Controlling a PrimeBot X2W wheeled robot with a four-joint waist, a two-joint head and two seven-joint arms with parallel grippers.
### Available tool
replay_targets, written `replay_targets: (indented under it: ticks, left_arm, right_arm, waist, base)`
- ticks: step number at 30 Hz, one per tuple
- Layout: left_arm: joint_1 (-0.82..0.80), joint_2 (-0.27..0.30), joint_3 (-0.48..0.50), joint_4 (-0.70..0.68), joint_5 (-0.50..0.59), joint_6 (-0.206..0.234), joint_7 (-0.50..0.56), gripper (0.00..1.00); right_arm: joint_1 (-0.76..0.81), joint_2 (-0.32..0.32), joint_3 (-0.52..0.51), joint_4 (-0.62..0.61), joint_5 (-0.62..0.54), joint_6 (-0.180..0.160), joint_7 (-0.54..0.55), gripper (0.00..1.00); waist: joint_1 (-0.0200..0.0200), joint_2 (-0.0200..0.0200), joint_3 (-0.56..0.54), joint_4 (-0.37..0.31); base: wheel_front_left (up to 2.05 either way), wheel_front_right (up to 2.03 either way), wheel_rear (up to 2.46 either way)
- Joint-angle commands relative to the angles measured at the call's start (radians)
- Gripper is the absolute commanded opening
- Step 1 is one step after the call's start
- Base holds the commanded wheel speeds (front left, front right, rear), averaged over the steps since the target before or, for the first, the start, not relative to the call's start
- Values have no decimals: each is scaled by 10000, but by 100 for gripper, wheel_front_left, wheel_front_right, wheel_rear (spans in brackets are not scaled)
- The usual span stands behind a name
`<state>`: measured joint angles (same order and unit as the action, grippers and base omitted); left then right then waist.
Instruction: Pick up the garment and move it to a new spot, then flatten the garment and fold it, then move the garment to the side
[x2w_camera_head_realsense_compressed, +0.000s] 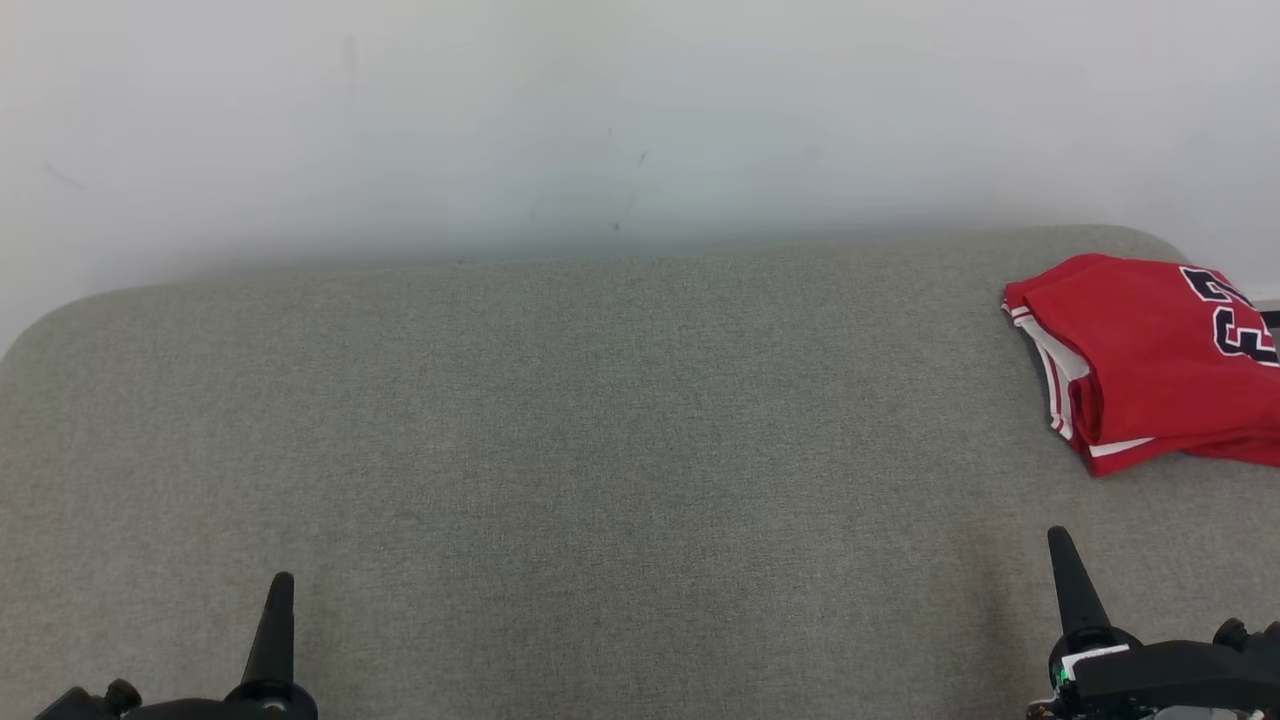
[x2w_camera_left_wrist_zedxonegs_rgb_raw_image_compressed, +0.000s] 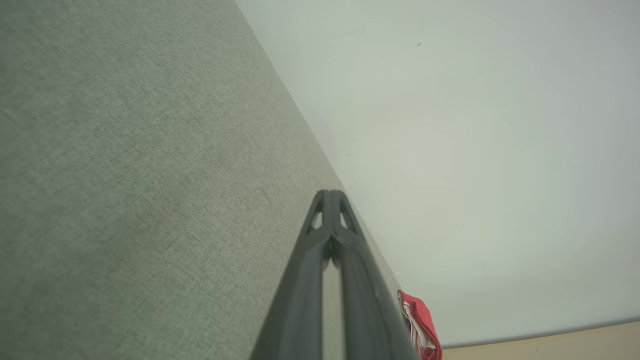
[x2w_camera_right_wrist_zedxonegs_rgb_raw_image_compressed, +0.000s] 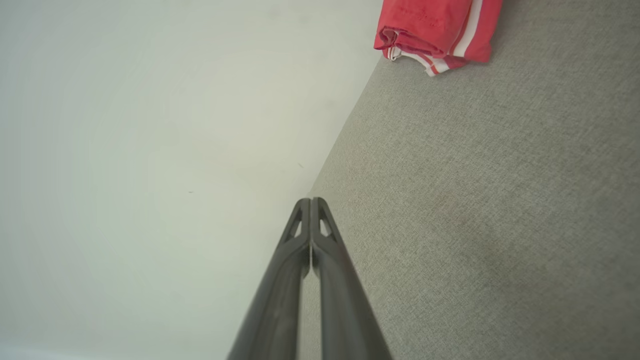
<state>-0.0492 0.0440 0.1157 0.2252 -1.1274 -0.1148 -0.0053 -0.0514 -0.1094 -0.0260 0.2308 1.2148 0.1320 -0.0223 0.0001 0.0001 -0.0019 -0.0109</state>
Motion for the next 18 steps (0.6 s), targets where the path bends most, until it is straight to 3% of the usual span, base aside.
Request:
replay_targets:
  ticks: [1,18]
  left_arm:
    - [-209,62,9,-59,-290,-42,66,0]
    - [-380,70,7,49,-1813,-104,461,0]
  right_arm:
    - [-181,9,-66,-66,265,-12,55,0]
    - [-345,160,-276,9,1576,-15,444,0]
  waist:
    - [-1,-1,0,2]
    - [-1,-1,9,33]
  base:
    - [0,0,0]
    - [0,0,0]
